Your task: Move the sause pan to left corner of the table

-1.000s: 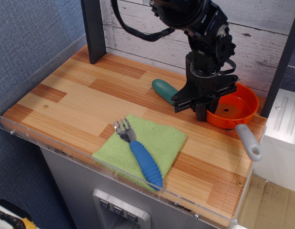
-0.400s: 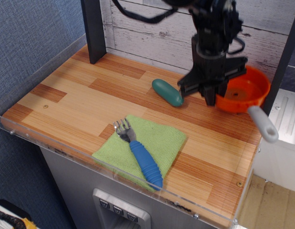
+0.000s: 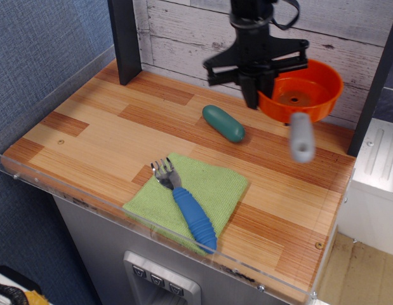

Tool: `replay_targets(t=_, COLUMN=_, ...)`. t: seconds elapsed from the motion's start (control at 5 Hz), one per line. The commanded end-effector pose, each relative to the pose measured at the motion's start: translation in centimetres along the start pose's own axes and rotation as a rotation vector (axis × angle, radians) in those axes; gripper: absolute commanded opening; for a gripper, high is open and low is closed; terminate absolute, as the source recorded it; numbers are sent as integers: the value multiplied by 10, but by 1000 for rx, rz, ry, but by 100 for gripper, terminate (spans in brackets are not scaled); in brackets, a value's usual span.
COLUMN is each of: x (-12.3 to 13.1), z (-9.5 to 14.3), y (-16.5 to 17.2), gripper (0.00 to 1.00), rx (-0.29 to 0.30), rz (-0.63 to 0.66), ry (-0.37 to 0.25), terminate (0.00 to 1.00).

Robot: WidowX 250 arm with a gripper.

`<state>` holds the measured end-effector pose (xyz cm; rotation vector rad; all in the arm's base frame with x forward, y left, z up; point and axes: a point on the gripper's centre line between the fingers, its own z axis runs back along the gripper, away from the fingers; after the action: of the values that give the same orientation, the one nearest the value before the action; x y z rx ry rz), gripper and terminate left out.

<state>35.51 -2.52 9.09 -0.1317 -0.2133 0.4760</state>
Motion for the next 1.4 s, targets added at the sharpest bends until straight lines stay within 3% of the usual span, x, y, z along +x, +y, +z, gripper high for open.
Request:
replay_targets(t=0.0, x=26, z=38, y=57, gripper=0, rx=41, rz=-277, ry=3, terminate=0)
replay_targets(t=0.4, x=26, z=41, y=121, gripper=0, rx=138, rz=-269, ry=-39, terminate=0)
replay_targets(t=0.8, x=25, z=21, y=187, gripper=0, rx=238, rz=-109, ry=-20, terminate=0)
replay_targets(t=1.2, x=17, z=3, y=228, gripper=0, rx=308, rz=24, ry=-109, terminate=0)
